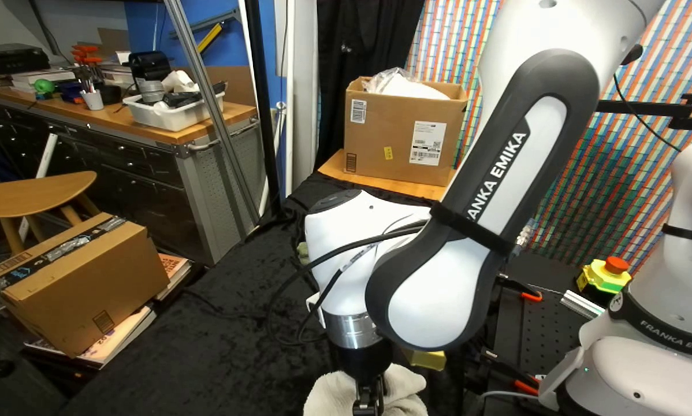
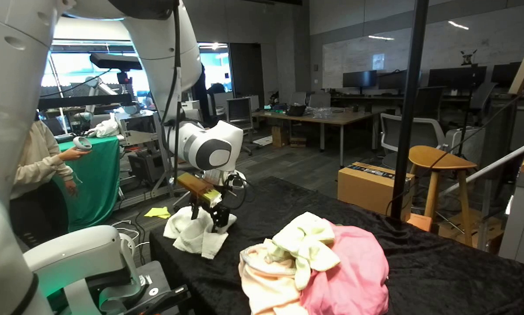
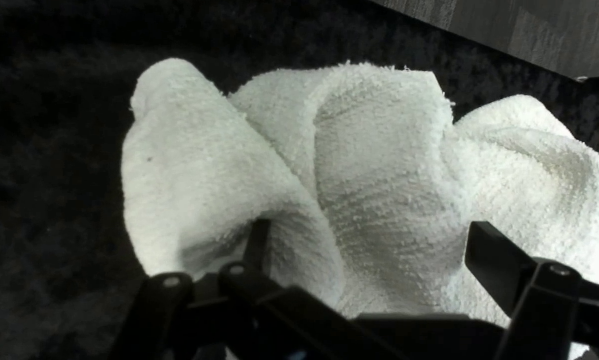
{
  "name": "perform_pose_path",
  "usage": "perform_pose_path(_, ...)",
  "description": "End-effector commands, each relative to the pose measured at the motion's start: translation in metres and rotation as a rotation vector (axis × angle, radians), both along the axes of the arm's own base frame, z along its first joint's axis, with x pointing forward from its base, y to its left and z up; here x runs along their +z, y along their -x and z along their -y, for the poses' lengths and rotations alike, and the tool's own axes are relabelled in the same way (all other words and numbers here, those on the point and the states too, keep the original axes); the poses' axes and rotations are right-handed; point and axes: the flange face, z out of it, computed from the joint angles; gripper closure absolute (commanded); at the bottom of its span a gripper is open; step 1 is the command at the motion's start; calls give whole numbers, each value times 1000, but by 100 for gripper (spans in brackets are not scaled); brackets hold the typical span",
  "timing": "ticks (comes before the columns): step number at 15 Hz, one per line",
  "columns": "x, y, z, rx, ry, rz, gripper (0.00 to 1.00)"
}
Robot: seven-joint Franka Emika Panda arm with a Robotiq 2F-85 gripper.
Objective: Pile the things on the table on top of the peach shirt
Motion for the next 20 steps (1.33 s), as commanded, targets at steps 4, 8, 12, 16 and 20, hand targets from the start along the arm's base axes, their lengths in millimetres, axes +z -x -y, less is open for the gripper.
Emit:
perform_pose_path(4,-3,-1,-7,-18,-24,25,42)
perform_pose_path(8,-4,-3,-5,-11,-28,25,72)
perform_pose_path(12,5,-6,0,34,-73,-10,100)
perform_pose_path(16,40,-8,17,62,-64,45,96)
perform_pose_path(20,81,-4,43,56,19,185,97)
